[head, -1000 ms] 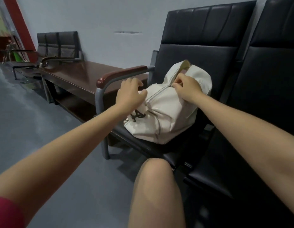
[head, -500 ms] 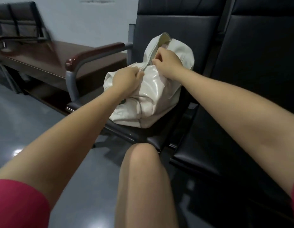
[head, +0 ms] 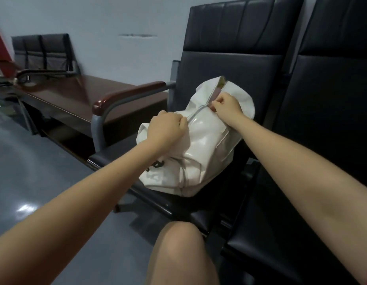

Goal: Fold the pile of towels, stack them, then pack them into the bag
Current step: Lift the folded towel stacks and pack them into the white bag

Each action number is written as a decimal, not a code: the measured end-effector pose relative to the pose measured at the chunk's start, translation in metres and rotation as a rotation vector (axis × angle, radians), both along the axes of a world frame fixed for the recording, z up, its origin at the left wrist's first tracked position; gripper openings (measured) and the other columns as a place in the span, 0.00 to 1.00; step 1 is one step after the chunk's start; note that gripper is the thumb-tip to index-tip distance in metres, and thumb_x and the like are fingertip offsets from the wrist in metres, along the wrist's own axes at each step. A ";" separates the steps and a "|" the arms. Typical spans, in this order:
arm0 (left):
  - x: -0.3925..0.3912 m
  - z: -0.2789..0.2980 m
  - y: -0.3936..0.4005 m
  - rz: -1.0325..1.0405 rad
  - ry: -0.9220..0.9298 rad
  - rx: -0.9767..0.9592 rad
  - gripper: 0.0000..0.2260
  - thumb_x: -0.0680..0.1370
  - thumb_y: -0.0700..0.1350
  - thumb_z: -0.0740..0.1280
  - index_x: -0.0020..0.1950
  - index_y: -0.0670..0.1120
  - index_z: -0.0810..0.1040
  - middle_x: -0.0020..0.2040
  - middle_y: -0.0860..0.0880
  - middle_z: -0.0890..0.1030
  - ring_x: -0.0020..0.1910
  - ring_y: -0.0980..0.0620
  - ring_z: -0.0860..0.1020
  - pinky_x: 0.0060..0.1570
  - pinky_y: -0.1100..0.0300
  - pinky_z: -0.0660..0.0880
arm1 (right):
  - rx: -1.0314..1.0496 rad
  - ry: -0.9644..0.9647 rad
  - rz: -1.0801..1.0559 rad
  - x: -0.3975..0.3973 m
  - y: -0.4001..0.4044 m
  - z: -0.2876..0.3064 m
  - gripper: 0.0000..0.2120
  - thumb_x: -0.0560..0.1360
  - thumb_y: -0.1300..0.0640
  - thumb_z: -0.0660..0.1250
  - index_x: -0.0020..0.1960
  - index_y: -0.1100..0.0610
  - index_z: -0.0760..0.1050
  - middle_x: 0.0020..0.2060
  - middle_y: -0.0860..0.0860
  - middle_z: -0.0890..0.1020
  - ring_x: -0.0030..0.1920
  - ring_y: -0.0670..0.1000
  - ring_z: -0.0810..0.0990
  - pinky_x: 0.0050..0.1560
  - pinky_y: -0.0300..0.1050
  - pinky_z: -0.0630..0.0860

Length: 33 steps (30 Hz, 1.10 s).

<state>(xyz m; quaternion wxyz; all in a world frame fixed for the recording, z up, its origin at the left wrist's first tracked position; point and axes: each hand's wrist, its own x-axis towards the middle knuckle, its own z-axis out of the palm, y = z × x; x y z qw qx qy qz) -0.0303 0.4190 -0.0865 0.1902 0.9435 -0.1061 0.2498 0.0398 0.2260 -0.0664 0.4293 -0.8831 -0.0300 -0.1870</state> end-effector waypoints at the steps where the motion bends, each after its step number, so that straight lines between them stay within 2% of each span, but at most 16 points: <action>1: 0.007 0.011 -0.002 0.006 0.042 -0.012 0.19 0.81 0.50 0.56 0.34 0.44 0.74 0.37 0.45 0.77 0.43 0.44 0.73 0.40 0.54 0.64 | 0.045 0.000 0.020 0.004 -0.003 -0.001 0.05 0.77 0.56 0.63 0.43 0.54 0.71 0.42 0.50 0.81 0.48 0.53 0.80 0.50 0.48 0.77; 3: 0.025 0.035 -0.013 -0.002 0.114 -0.030 0.22 0.81 0.54 0.54 0.33 0.44 0.73 0.35 0.46 0.76 0.39 0.44 0.74 0.37 0.55 0.65 | 0.138 0.016 0.055 0.010 -0.009 0.001 0.07 0.78 0.57 0.63 0.41 0.53 0.71 0.41 0.50 0.82 0.47 0.51 0.82 0.50 0.48 0.79; 5: 0.045 0.049 -0.028 -0.039 0.152 -0.006 0.22 0.81 0.56 0.53 0.35 0.45 0.73 0.38 0.46 0.78 0.42 0.44 0.75 0.38 0.55 0.67 | 0.225 0.036 0.107 0.013 -0.011 0.006 0.07 0.80 0.59 0.62 0.43 0.55 0.71 0.42 0.50 0.83 0.45 0.48 0.82 0.42 0.41 0.80; 7: 0.062 0.048 -0.045 -0.090 0.251 0.030 0.23 0.80 0.60 0.52 0.52 0.44 0.78 0.51 0.44 0.80 0.53 0.43 0.76 0.51 0.51 0.73 | 0.269 0.036 0.147 0.015 -0.014 0.014 0.06 0.80 0.60 0.62 0.43 0.56 0.71 0.44 0.52 0.83 0.44 0.46 0.82 0.36 0.36 0.77; 9: 0.072 0.037 -0.059 -0.116 0.390 0.107 0.26 0.81 0.61 0.49 0.69 0.46 0.72 0.65 0.43 0.76 0.64 0.41 0.73 0.65 0.46 0.67 | 0.254 0.033 0.164 0.019 -0.021 0.019 0.07 0.79 0.60 0.64 0.42 0.56 0.71 0.45 0.53 0.83 0.46 0.48 0.83 0.35 0.36 0.76; 10: 0.075 0.029 -0.062 -0.107 0.410 0.129 0.25 0.82 0.60 0.48 0.72 0.48 0.70 0.68 0.43 0.74 0.67 0.41 0.71 0.68 0.46 0.65 | 0.224 0.035 0.163 0.023 -0.025 0.021 0.07 0.79 0.60 0.64 0.42 0.56 0.72 0.47 0.54 0.84 0.48 0.49 0.83 0.37 0.37 0.77; 13: 0.075 0.019 -0.061 -0.091 0.296 0.068 0.21 0.83 0.55 0.50 0.68 0.50 0.75 0.65 0.44 0.77 0.64 0.42 0.74 0.65 0.49 0.67 | 0.092 0.019 0.140 0.028 -0.029 0.022 0.05 0.78 0.59 0.65 0.45 0.60 0.75 0.47 0.55 0.84 0.50 0.52 0.83 0.42 0.41 0.80; 16: 0.063 0.010 -0.055 -0.094 0.185 -0.058 0.19 0.83 0.53 0.52 0.61 0.49 0.80 0.57 0.44 0.81 0.57 0.43 0.77 0.58 0.51 0.71 | 0.043 -0.019 0.121 0.031 -0.024 0.025 0.10 0.78 0.58 0.64 0.51 0.66 0.75 0.48 0.58 0.83 0.49 0.54 0.82 0.47 0.44 0.81; 19: 0.052 0.000 -0.057 -0.087 0.084 -0.031 0.17 0.84 0.52 0.52 0.50 0.49 0.79 0.52 0.43 0.82 0.54 0.41 0.77 0.55 0.51 0.70 | 0.005 -0.081 0.002 0.038 -0.032 0.030 0.05 0.77 0.58 0.63 0.45 0.58 0.74 0.42 0.52 0.80 0.44 0.49 0.78 0.41 0.41 0.74; 22: 0.046 -0.004 -0.063 -0.088 0.026 0.034 0.18 0.83 0.52 0.51 0.51 0.49 0.80 0.50 0.43 0.82 0.55 0.38 0.76 0.55 0.50 0.69 | 0.072 -0.090 -0.105 0.048 -0.048 0.022 0.10 0.78 0.58 0.62 0.38 0.53 0.67 0.41 0.49 0.76 0.44 0.50 0.77 0.44 0.42 0.73; 24: 0.044 -0.006 -0.069 -0.067 0.033 0.084 0.18 0.83 0.52 0.51 0.53 0.49 0.80 0.49 0.43 0.82 0.54 0.39 0.75 0.52 0.51 0.68 | 0.114 -0.064 -0.141 0.050 -0.056 0.011 0.08 0.78 0.57 0.62 0.41 0.54 0.68 0.40 0.51 0.76 0.44 0.51 0.77 0.46 0.43 0.74; 27: 0.043 0.004 -0.070 -0.058 0.137 0.131 0.17 0.82 0.52 0.53 0.46 0.48 0.79 0.46 0.44 0.81 0.49 0.42 0.76 0.47 0.54 0.67 | 0.190 -0.021 -0.133 0.050 -0.063 -0.006 0.05 0.78 0.58 0.62 0.44 0.56 0.69 0.37 0.49 0.77 0.38 0.46 0.77 0.39 0.30 0.73; 28: 0.047 0.012 -0.069 -0.055 0.188 0.136 0.16 0.80 0.53 0.55 0.42 0.47 0.77 0.43 0.45 0.79 0.47 0.42 0.76 0.45 0.55 0.68 | 0.265 -0.010 -0.094 0.051 -0.065 -0.011 0.06 0.78 0.59 0.63 0.42 0.56 0.70 0.38 0.50 0.78 0.41 0.48 0.80 0.44 0.32 0.76; 29: 0.053 0.021 -0.069 -0.048 0.240 0.146 0.16 0.79 0.54 0.56 0.39 0.47 0.76 0.41 0.46 0.79 0.47 0.43 0.77 0.44 0.56 0.68 | 0.342 -0.004 -0.056 0.054 -0.067 -0.015 0.07 0.77 0.60 0.63 0.40 0.56 0.70 0.38 0.51 0.80 0.44 0.50 0.82 0.51 0.40 0.80; 31: 0.074 0.042 -0.076 -0.027 0.345 0.193 0.16 0.77 0.58 0.59 0.44 0.47 0.78 0.46 0.45 0.80 0.50 0.44 0.77 0.46 0.56 0.69 | 0.446 0.014 -0.020 0.057 -0.069 -0.019 0.08 0.77 0.62 0.64 0.39 0.56 0.71 0.39 0.54 0.82 0.46 0.53 0.84 0.56 0.52 0.80; 33: 0.091 0.053 -0.092 -0.003 0.443 0.236 0.25 0.77 0.62 0.59 0.61 0.44 0.78 0.61 0.42 0.78 0.59 0.42 0.75 0.55 0.54 0.70 | 0.550 0.042 0.013 0.056 -0.068 -0.019 0.09 0.78 0.64 0.62 0.39 0.58 0.71 0.40 0.55 0.82 0.45 0.54 0.82 0.55 0.49 0.80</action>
